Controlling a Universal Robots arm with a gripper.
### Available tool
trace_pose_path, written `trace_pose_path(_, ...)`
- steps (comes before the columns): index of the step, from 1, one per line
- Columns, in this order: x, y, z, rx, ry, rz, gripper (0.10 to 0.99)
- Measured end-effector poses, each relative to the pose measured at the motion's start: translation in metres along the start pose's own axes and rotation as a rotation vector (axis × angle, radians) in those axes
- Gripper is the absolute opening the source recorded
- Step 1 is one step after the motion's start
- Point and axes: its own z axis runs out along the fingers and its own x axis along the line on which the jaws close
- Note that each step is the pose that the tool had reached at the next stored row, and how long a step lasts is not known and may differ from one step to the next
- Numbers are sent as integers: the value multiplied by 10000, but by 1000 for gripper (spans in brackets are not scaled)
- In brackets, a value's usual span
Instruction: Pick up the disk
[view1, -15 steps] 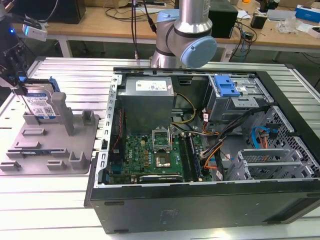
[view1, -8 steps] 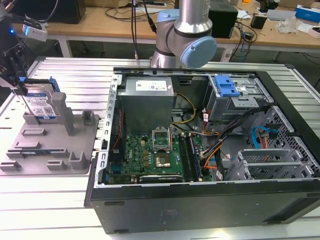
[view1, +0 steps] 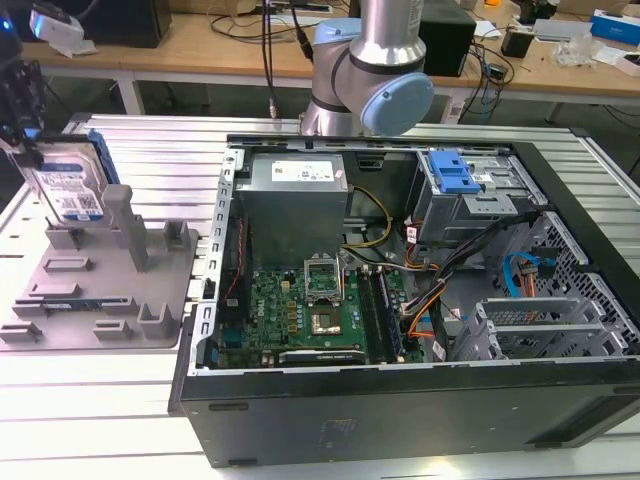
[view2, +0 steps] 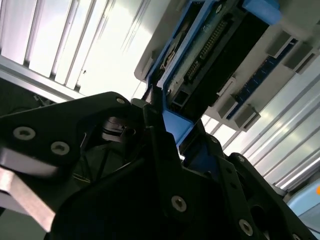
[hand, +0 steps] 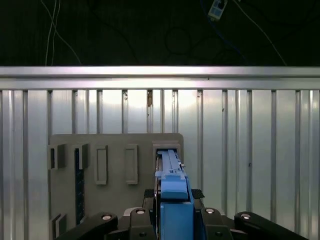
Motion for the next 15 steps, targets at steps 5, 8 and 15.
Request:
trace_pose_path(5,2,3,-248,-1,0,0,365)
trace_pose_path(8,3,5,-396,0,0,0,365)
trace_pose_path(15,6,12,-931,0,0,0,365)
